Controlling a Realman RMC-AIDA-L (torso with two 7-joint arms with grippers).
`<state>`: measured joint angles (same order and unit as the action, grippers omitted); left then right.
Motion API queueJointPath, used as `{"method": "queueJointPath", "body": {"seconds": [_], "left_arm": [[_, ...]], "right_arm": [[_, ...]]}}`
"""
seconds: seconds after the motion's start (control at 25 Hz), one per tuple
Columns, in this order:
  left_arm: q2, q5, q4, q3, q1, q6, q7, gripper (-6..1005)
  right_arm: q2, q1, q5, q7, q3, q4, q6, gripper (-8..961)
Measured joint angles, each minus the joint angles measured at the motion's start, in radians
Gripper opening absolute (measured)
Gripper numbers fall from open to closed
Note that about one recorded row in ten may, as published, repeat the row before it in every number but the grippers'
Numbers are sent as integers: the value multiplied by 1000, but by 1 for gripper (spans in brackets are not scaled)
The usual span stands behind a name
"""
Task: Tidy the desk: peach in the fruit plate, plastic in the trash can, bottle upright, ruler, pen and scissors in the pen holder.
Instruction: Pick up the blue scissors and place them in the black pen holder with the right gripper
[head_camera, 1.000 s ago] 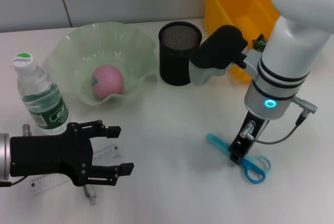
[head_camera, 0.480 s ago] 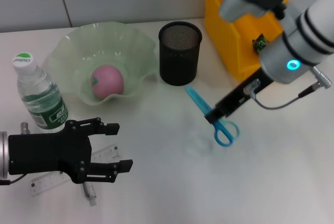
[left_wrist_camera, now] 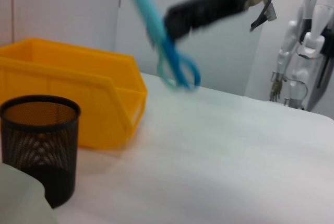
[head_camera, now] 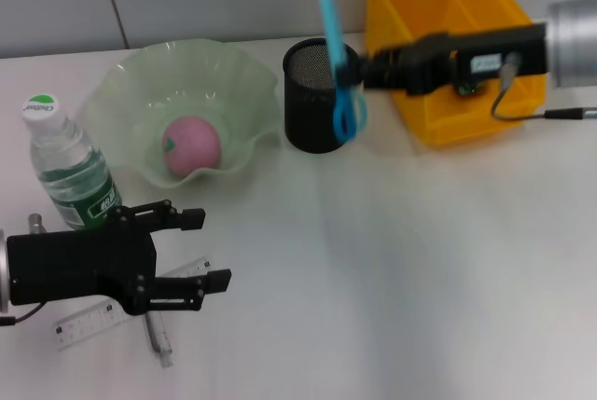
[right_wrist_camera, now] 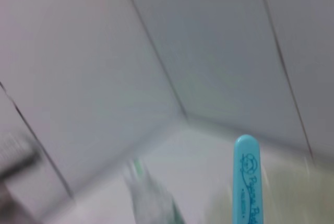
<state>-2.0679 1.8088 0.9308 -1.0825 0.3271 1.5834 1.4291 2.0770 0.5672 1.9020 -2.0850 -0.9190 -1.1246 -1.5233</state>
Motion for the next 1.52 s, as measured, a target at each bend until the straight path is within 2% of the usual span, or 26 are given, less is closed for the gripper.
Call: {"method": "queueJointPath", "body": {"seconds": [0.08, 0.28, 0.44, 0.64, 0.84, 1.0, 1.36, 1.52], "left_arm": [[-1, -3, -5, 8, 3, -4, -4, 865], [-1, -23, -19, 9, 6, -19, -4, 865], [-1, -32, -48, 8, 19, -38, -4, 864], [-1, -39, -71, 9, 28, -59, -4, 864], [-3, -51, -85, 11, 32, -81, -6, 864], [-2, -96, -139, 15, 39, -96, -50, 864], [-1, -121, -187, 15, 37, -130, -122, 864], [-2, -128, -197, 15, 35, -135, -132, 864]], "right_arm": [[-1, -24, -134, 118, 55, 62, 4, 230], [-7, -34, -276, 314, 161, 201, 9, 230], [-9, -37, -345, 537, 185, 252, -4, 230], [-1, -47, -364, 845, 188, 240, 35, 229], [2, -34, -382, 1117, 173, 225, 195, 229], [7, -19, -424, 1379, 146, 246, 276, 229], [9, -49, -590, 1958, 39, 292, 293, 228], [9, -75, -712, 2276, -13, 350, 297, 228]]}}
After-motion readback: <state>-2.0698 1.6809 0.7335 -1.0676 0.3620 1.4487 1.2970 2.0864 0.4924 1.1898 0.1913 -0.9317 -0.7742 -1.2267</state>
